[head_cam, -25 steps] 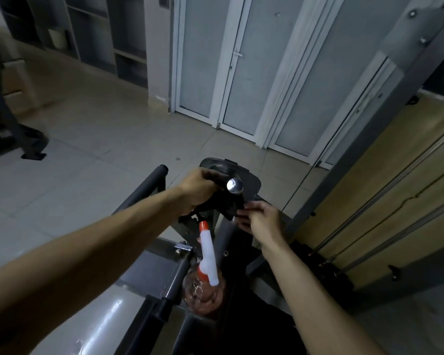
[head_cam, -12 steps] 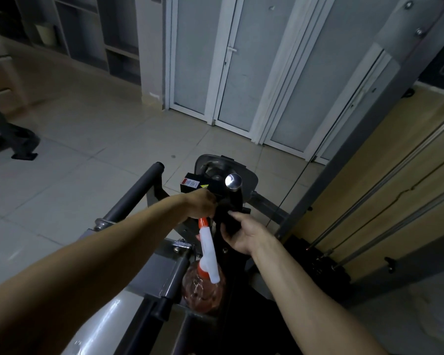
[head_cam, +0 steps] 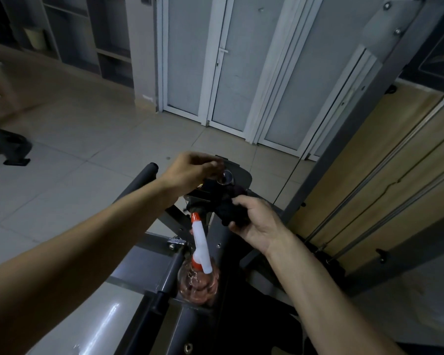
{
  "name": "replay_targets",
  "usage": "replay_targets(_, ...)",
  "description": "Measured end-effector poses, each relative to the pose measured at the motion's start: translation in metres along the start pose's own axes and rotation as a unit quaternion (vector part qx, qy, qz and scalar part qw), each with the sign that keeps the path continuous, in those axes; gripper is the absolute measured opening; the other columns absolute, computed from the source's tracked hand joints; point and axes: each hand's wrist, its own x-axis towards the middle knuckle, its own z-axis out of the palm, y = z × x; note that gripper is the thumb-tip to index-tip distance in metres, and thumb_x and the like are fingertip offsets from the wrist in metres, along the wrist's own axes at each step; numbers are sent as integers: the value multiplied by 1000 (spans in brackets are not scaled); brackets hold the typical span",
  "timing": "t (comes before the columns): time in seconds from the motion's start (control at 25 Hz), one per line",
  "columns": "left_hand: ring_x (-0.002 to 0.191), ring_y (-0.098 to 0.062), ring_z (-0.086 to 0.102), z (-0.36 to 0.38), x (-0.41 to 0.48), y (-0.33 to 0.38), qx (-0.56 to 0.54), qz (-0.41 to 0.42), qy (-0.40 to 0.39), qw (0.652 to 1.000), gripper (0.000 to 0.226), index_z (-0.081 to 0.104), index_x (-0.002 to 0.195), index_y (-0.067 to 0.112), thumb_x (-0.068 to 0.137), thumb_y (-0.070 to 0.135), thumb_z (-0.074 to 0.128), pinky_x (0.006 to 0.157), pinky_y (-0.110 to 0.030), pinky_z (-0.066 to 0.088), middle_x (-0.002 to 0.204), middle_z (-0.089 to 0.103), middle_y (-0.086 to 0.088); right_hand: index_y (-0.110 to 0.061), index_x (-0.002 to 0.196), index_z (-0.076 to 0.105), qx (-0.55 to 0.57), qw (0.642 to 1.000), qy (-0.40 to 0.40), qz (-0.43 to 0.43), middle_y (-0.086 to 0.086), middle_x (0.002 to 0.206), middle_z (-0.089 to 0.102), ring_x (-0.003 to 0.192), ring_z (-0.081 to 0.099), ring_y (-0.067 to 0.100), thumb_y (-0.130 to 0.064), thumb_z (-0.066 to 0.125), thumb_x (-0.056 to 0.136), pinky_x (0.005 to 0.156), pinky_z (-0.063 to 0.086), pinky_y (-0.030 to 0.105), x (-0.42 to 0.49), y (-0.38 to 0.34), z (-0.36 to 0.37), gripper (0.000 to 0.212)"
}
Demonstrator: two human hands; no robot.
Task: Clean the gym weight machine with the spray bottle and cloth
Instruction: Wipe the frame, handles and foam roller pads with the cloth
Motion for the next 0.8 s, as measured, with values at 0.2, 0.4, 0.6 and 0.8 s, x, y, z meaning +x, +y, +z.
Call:
replay_targets(0.2, 110, -9, 69, 5, -2, -5, 129, 60, -8, 990, 27, 71, 124, 11, 99, 12, 63, 102, -29, 53, 120, 74, -1, -8, 104, 65, -52, 989, 53, 128, 14, 92, 66, 80, 62, 23, -16, 59, 99, 54, 53, 29, 40, 19, -17, 12)
replay_targets(0.4, 108, 2, 67, 13, -12, -6, 203, 109, 17, 973, 31, 71, 128, 16, 97, 14, 68, 87, -8, 51, 125, 71, 5, -6, 104, 66, -76, 993, 44, 82, 10, 73, 62, 53, 58, 14, -14, 46, 100, 34, 40, 20, 62, 0, -5, 22)
replay_targets(0.6, 92, 14, 65, 15, -20, 3, 222, 110, 4, 969, 24, 72, 122, 21, 99, 17, 65, 73, -6, 51, 116, 69, 13, -4, 96, 67, -139, 989, -3, -48, 17, 79, 64, 55, 60, 19, -12, 55, 99, 36, 40, 21, 9, -30, -7, 15)
replay_targets(0.8, 106, 3, 66, 14, -20, 5, 233, 112, -1, 966, 32, 67, 129, 12, 98, 9, 62, 83, -5, 48, 126, 68, 1, -6, 104, 70, -267, 961, 71, -29, 9, 72, 67, 56, 61, 19, -25, 61, 92, 49, 43, 26, 23, -8, -37, 24)
